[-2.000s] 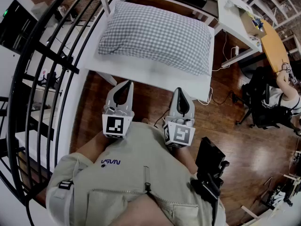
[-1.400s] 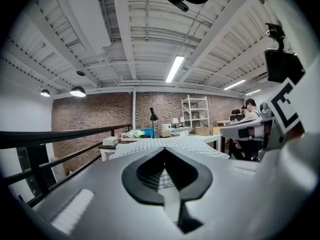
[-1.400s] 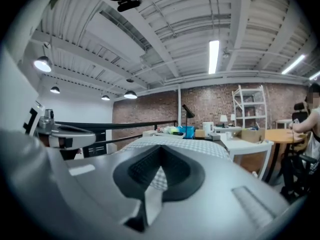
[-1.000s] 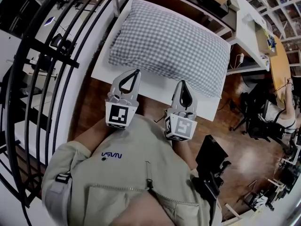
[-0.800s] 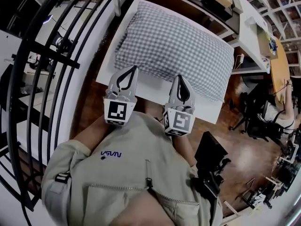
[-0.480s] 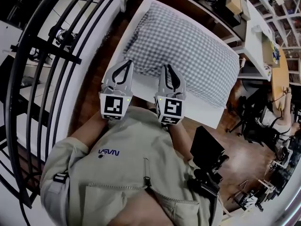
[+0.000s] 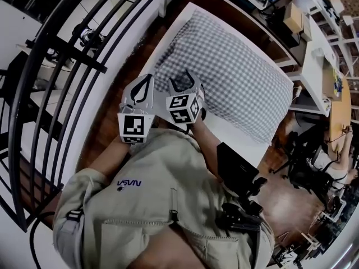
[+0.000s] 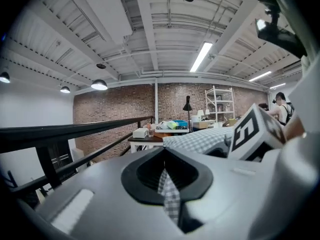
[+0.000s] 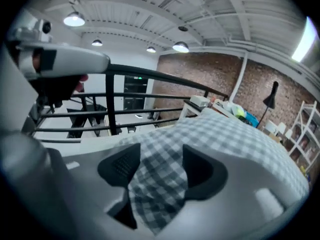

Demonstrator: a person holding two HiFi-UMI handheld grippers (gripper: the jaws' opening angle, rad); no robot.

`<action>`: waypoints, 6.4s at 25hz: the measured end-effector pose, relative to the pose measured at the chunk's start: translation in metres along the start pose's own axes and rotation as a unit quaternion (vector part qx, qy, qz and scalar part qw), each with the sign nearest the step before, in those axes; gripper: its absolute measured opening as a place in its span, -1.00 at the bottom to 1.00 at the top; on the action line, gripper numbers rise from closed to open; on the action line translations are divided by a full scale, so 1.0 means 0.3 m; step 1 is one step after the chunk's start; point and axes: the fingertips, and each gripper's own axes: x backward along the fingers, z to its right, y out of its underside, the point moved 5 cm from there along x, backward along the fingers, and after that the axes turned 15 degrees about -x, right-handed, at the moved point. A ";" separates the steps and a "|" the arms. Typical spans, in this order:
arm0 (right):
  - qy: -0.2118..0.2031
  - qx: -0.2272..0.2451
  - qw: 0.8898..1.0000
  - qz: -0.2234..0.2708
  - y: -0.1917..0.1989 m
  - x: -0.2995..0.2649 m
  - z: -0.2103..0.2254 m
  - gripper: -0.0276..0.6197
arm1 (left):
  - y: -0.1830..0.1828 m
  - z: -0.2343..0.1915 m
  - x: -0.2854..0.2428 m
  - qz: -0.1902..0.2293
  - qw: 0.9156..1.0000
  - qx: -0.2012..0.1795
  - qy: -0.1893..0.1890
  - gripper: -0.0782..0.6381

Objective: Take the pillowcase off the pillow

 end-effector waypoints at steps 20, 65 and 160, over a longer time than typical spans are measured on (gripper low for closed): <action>0.031 -0.041 0.997 0.049 0.022 0.247 0.105 -0.90 | 0.109 0.008 -0.125 -0.034 0.997 0.003 0.063 -0.76; -0.023 -0.011 0.999 0.019 0.082 0.346 0.038 -0.86 | -0.073 0.210 -0.368 -0.104 0.926 0.147 0.332 -0.71; -0.024 -0.055 0.996 0.067 -0.288 0.147 0.345 -0.56 | 0.180 0.100 -0.575 -0.117 0.928 0.230 0.269 0.05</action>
